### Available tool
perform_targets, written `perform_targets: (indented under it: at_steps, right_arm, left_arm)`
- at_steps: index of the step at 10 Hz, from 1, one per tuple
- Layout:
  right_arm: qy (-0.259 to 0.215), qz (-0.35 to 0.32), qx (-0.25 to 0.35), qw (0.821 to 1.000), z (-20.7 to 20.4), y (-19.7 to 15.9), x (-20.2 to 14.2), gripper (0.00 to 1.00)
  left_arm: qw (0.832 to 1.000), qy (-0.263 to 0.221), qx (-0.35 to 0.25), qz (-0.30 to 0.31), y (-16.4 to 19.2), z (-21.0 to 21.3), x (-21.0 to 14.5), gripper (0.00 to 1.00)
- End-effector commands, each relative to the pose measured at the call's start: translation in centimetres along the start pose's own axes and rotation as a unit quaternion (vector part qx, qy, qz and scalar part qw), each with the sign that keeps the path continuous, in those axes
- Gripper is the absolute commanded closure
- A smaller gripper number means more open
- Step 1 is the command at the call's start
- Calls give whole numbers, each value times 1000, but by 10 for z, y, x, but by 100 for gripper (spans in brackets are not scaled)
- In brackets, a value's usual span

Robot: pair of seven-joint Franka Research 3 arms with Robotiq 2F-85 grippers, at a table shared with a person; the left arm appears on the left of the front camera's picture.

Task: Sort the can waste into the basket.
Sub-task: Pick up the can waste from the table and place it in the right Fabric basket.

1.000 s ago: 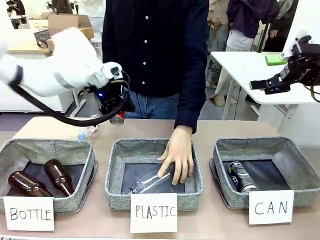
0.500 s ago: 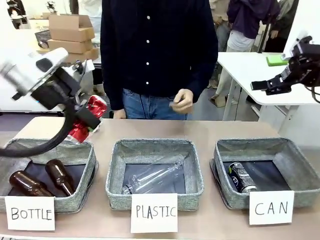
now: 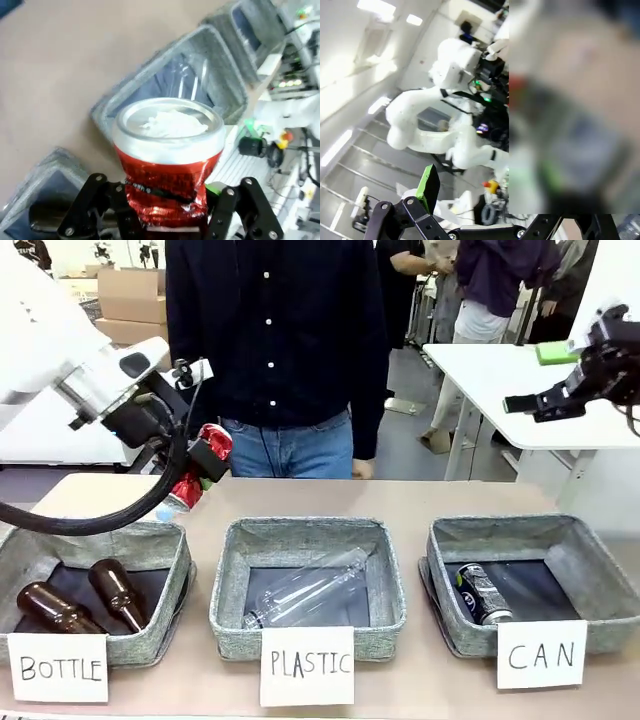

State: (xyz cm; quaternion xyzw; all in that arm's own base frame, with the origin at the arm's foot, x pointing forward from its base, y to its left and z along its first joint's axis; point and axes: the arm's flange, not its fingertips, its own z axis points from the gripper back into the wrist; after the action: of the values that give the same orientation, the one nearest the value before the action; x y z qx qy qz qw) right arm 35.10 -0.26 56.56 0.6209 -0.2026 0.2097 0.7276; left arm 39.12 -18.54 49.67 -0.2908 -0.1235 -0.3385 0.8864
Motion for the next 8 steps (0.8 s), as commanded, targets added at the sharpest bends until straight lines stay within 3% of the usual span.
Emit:
perform_targets:
  at_steps: [1,2,3,4,5,6,7,8]
  right_arm:
    - [-15,63,-170,983,53,58,-6,0]
    - [-69,65,-277,956,106,70,-24,0]
    - [-121,35,-348,929,164,79,-58,0]
    - [-136,12,-390,911,193,83,-94,0]
    - [-115,-5,-412,904,206,81,-130,0]
    - [-135,-29,-390,910,212,74,-157,0]
    - [-119,39,-368,921,213,102,-111,0]
    - [-119,39,-368,921,213,102,-111,0]
  left_arm:
    - [991,3,-13,-131,-52,-39,55,100]
    - [978,16,-14,-210,-98,-61,86,100]
    - [951,28,-11,-309,-158,-81,109,100]
    - [923,29,10,-383,-205,-103,122,100]
    - [904,31,11,-427,-237,-129,138,100]
    - [897,15,8,-441,-258,-161,156,100]
    - [902,20,-23,-430,-271,-206,176,100]
    - [905,26,-24,-424,-274,-244,186,100]
